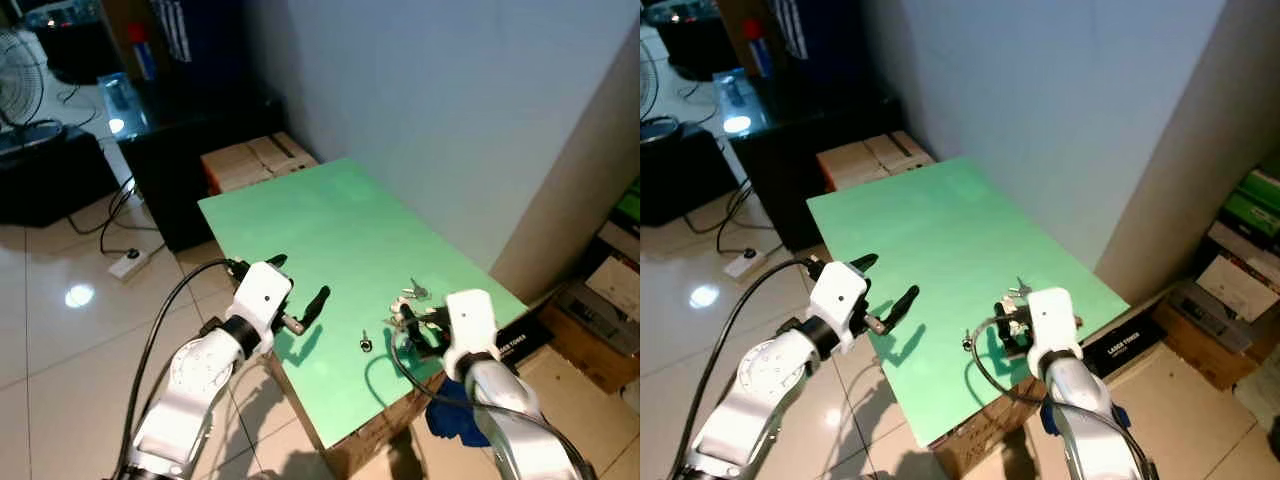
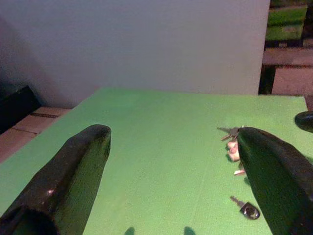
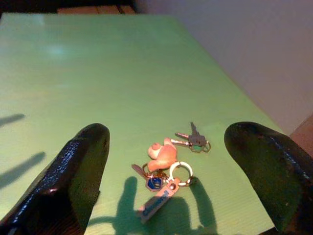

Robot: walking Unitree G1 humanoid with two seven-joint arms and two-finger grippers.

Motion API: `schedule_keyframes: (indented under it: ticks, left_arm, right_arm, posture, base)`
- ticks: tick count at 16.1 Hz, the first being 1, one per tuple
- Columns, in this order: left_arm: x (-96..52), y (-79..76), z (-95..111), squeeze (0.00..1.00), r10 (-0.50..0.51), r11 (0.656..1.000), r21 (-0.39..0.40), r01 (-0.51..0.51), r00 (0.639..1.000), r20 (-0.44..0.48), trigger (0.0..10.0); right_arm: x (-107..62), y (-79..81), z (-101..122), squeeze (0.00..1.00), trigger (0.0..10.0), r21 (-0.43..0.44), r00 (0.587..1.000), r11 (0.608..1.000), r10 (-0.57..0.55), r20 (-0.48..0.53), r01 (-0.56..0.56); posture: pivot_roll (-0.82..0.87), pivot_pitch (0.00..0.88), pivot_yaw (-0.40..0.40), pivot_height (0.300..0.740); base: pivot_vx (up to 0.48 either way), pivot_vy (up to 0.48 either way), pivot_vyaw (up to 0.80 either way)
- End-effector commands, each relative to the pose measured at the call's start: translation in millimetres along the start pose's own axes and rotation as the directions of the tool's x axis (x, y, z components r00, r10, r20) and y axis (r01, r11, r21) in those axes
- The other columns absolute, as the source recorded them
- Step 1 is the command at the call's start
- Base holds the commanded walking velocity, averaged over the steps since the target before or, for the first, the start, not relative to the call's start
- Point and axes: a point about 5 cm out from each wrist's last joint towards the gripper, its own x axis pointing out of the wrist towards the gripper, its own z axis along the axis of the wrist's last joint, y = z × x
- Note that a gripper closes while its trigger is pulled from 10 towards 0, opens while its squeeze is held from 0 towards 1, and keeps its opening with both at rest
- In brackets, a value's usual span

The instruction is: Hang keys on a hook

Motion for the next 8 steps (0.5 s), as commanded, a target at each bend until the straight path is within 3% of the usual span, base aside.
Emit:
schedule_keyframes:
  ticks: [1,3,5,8]
  left_arm:
    - [-3.1,5.6,4.8,0.25,-0.012,0.999,0.031,0.012,1.0,0.007,10.0]
    - [-7.6,6.5,10.3,0.16,-0.072,0.997,0.03,0.072,0.997,0.012,10.0]
    - [-13.0,7.3,16.0,0.18,-0.116,0.992,0.06,0.114,0.993,0.027,10.0]
    - [-21.7,12.2,28.1,0.18,-0.115,0.992,0.064,0.111,0.992,0.06,10.0]
  right_arm:
    - [9.7,-4.6,-14.6,0.0,10.0,-0.028,0.997,0.999,-0.03,-0.075,0.028]
    - [23.2,-7.2,-22.2,0.0,10.0,0.0,0.989,0.998,-0.057,-0.139,0.058]
    - [29.6,-10.2,-28.9,0.0,10.0,-0.032,0.979,0.997,-0.076,-0.191,0.072]
    - [37.4,-28.8,-33.4,0.0,10.0,-0.023,0.964,0.987,-0.162,-0.213,0.161]
  posture:
    - [-0.03,0.039,0.074,0.74]
    - [0.0,0.094,0.089,0.74]
    - [0.03,0.138,0.099,0.74]
    - [0.07,0.18,0.113,0.74]
  base:
    - [0.0,0.0,0.0]
    - [0.0,0.0,0.0]
    - [0.0,0.0,0.0]
    - [0.0,0.0,0.0]
